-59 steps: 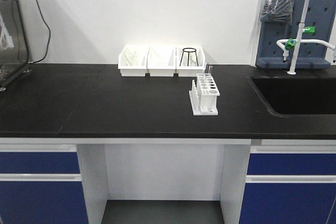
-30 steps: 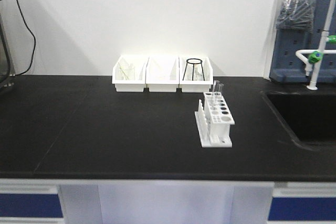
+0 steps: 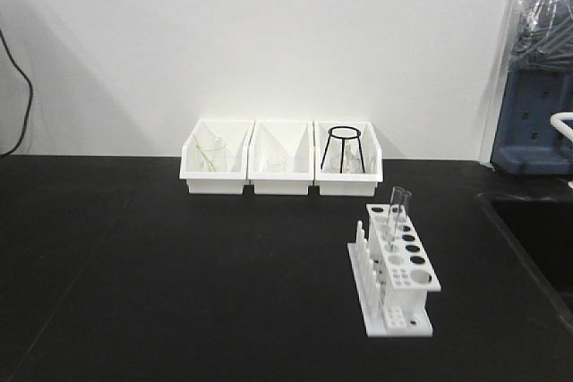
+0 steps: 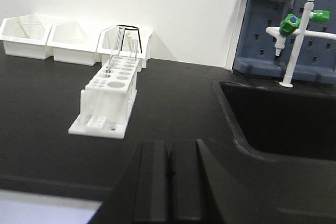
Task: Flip and reinsert test tube from rack
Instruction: 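Drive the base toward the white test tube rack on the bench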
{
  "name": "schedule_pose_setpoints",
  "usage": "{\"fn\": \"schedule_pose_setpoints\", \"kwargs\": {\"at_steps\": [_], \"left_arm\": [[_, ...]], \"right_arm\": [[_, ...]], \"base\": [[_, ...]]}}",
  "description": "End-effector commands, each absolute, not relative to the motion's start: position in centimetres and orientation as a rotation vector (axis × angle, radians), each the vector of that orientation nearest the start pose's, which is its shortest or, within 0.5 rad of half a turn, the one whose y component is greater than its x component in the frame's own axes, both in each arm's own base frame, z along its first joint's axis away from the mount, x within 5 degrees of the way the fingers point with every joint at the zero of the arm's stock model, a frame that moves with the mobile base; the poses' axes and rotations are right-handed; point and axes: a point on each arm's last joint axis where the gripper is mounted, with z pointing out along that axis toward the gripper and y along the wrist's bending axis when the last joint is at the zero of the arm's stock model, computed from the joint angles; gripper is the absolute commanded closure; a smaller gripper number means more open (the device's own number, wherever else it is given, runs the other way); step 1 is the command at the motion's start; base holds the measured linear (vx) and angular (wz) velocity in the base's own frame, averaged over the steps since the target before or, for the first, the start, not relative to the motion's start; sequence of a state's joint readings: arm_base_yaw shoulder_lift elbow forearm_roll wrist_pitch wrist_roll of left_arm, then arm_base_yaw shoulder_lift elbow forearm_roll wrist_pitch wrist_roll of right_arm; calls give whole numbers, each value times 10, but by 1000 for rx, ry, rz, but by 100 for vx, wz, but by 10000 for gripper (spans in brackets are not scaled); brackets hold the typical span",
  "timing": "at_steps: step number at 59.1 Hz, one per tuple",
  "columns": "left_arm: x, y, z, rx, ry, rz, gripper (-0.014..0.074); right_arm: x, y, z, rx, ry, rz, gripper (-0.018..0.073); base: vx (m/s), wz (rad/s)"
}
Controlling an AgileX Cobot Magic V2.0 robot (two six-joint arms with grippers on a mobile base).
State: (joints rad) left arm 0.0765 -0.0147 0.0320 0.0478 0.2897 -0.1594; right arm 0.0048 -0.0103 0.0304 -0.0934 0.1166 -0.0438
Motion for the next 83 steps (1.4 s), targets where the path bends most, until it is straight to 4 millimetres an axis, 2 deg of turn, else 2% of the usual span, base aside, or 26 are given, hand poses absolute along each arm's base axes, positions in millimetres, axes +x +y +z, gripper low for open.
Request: {"fn": "schedule_pose_setpoints", "kwargs": {"at_steps": [1, 46, 83], "left_arm": [[55, 5, 186, -163, 1683, -27, 603], [55, 5, 186, -163, 1683, -27, 603], [55, 5, 186, -163, 1683, -27, 603]], "right_arm": [[56, 0, 200, -114, 1530, -123, 572], [56, 0, 200, -114, 1530, -123, 572], [56, 0, 200, -114, 1530, -123, 572]], "base": [[36, -2], [29, 1], [13, 0]]}}
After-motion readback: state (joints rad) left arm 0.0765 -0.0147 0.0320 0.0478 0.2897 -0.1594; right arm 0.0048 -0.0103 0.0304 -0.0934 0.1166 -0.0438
